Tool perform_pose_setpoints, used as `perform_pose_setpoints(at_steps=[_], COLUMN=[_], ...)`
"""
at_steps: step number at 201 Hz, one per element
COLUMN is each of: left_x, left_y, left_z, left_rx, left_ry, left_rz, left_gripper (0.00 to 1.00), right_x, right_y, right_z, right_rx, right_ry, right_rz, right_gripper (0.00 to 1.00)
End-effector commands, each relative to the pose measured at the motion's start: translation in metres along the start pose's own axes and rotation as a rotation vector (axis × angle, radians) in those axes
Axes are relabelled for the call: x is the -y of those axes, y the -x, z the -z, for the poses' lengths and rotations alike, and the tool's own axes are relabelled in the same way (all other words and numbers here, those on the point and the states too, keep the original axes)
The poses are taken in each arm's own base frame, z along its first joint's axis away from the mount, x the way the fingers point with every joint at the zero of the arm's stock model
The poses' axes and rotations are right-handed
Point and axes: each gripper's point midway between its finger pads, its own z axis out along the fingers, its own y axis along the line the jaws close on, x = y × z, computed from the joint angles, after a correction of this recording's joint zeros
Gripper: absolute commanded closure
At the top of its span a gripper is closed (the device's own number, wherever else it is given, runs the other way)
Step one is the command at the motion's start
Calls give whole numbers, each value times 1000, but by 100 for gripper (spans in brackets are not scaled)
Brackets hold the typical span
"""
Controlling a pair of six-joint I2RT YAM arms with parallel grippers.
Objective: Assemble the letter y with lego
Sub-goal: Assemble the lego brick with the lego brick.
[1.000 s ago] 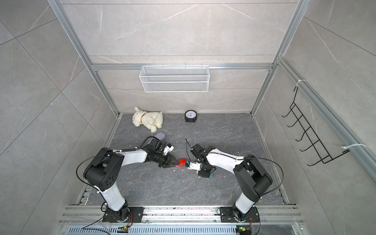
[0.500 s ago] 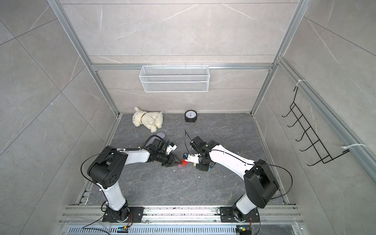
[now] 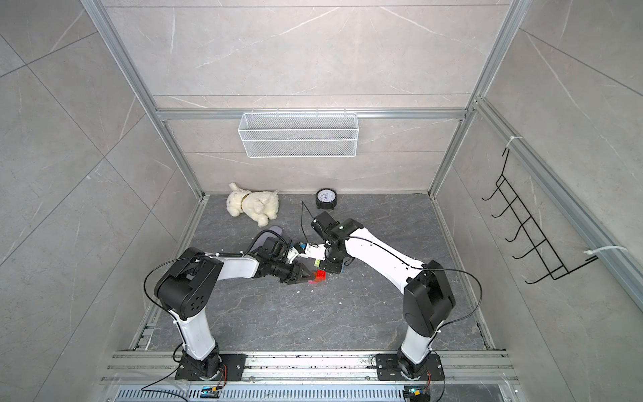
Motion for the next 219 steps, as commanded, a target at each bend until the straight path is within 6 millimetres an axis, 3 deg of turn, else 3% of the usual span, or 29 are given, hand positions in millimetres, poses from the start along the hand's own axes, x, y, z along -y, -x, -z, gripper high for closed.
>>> perform_pose_setpoints(at_steps=[1,219], left_x=[-61,-71], left_y=[-34,-42], left_z=[-10,-15], left_rx=[-55,-58], left_ry=[208,202], left_rz=[145,136], left_gripper=[54,54], right_x=[-9,1], right_y=[7,6], right_z=[-4,-40], right_rx=[-25,-152], right_ry=[50,58], right_rz=[-3,97], right_gripper=[69,70])
